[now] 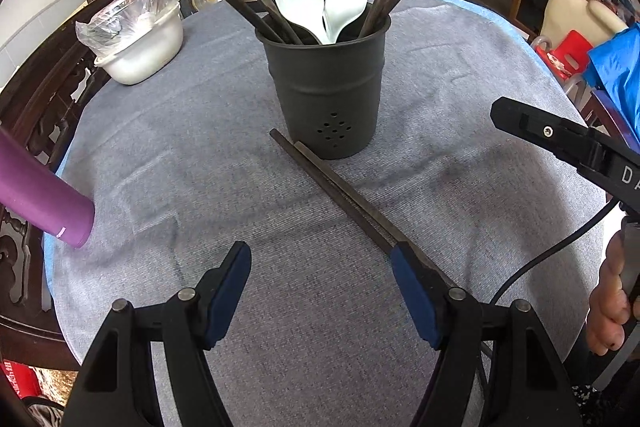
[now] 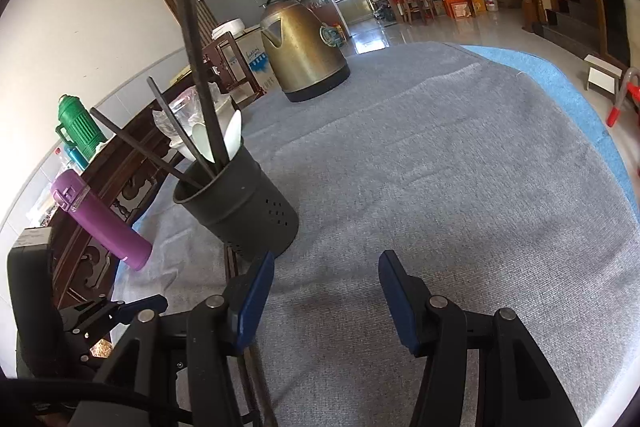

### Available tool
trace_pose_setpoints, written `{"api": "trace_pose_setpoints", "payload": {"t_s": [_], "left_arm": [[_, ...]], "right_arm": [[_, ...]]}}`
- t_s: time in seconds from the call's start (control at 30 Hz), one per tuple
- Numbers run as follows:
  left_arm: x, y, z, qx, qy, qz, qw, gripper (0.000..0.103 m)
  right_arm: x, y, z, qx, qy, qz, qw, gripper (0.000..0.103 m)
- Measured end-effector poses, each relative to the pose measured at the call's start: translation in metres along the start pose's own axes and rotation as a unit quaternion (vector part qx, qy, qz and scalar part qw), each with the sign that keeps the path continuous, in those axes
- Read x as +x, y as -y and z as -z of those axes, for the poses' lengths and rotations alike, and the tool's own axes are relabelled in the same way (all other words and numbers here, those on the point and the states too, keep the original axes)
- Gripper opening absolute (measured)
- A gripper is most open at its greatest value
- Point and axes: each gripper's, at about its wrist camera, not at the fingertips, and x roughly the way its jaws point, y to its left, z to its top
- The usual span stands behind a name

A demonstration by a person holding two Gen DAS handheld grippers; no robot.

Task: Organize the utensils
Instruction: 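Close the left tool on a dark chopstick lying on the cloth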

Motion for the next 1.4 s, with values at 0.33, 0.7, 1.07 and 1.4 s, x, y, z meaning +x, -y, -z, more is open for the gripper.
{"api": "trace_pose_setpoints", "payload": {"t_s": [0.33,0.7,1.07,1.4], "left_arm": [[0.003,0.002,-0.002,0.003,-0.003,0.002,1.0000,0.074],[0.005,0.006,-0.002,0.006,-0.003,0.003,1.0000,0.073],[0.006,0.006,0.000,0.002,-0.010,0.009,0.9999,0.073],[0.016,-0.016,0.010,-0.064,-0.039,0.075,0.9944,0.073]], "right_arm": [[0.003,0.005,-0.001,0.007,-0.003,-0.001,1.000,0.058],[0.004,0.006,-0.001,0.009,-0.003,-0.001,1.000,0.058],[0.003,0.008,-0.001,0.016,-0.003,-0.004,1.000,0.058],[-0.003,0.004,0.001,0.014,-0.001,-0.009,1.000,0.058]]}}
